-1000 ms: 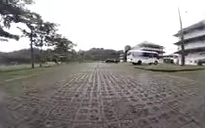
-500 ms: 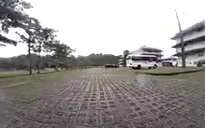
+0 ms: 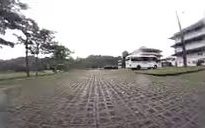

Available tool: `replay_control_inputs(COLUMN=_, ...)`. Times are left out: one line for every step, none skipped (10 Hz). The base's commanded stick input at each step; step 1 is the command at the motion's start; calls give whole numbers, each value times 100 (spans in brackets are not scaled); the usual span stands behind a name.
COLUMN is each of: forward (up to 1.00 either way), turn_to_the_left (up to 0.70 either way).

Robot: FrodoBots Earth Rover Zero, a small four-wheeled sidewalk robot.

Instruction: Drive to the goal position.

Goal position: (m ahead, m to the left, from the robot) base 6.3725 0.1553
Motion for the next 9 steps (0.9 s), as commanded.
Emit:
replay_control_inputs(forward=70, turn_to_the_left=0)
replay_control_inputs(forward=70, turn_to_the_left=0)
replay_control_inputs(forward=70, turn_to_the_left=0)
replay_control_inputs(forward=70, turn_to_the_left=0)
replay_control_inputs(forward=70, turn_to_the_left=0)
replay_control_inputs(forward=70, turn_to_the_left=0)
replay_control_inputs(forward=70, turn_to_the_left=0)
replay_control_inputs(forward=70, turn_to_the_left=0)
replay_control_inputs(forward=70, turn_to_the_left=0)
